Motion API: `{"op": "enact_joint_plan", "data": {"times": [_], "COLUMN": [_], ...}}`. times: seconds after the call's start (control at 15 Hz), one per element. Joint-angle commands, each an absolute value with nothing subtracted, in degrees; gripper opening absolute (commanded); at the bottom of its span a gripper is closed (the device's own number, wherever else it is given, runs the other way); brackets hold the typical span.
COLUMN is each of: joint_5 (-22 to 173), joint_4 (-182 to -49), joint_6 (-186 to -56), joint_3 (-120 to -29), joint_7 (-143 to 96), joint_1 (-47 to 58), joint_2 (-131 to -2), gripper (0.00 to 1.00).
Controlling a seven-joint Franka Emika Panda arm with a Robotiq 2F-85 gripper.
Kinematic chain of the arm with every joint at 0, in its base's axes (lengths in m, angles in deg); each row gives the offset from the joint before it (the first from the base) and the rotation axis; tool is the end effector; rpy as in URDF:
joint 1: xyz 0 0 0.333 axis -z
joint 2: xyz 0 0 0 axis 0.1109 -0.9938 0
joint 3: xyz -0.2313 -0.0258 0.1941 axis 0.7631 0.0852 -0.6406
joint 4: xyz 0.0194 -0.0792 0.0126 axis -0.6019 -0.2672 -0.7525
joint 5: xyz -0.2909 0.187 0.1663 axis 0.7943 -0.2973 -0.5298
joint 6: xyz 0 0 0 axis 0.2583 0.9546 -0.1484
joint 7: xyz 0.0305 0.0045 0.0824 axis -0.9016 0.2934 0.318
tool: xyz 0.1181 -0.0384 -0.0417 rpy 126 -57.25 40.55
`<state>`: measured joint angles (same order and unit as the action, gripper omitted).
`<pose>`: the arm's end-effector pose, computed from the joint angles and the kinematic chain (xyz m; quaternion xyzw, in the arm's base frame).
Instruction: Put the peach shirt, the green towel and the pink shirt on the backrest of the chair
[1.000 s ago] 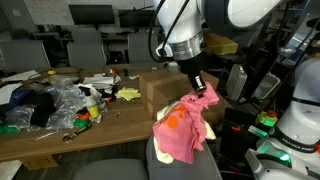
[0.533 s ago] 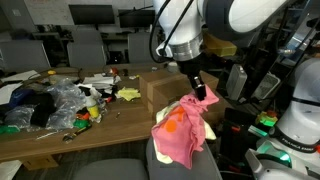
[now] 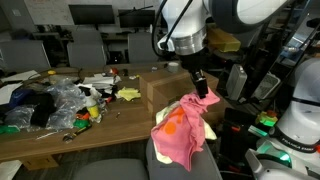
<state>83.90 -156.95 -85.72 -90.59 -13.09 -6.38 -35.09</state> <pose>0.3810 0.1513 0.3866 0.9375 0.2782 -0.1498 0.1462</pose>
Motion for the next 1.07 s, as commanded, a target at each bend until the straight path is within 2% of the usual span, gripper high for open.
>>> {"op": "enact_joint_plan", "data": {"times": [0.0,0.47,1.0], "joint_5": [83.49,85.05,89.03], "joint_4": [-157.23,-154.97,-154.77], "joint_6": [-83.77,-79.34,-75.44], "joint_3": [-90.08,-89.08,-83.53], "joint_7": [-12.38,-13.54,-16.0], "joint_1": [-6.39,-5.2,1.56], "joint_2": [-29.56,-25.06,-22.2], "gripper": [1.0,1.0,1.0]}}
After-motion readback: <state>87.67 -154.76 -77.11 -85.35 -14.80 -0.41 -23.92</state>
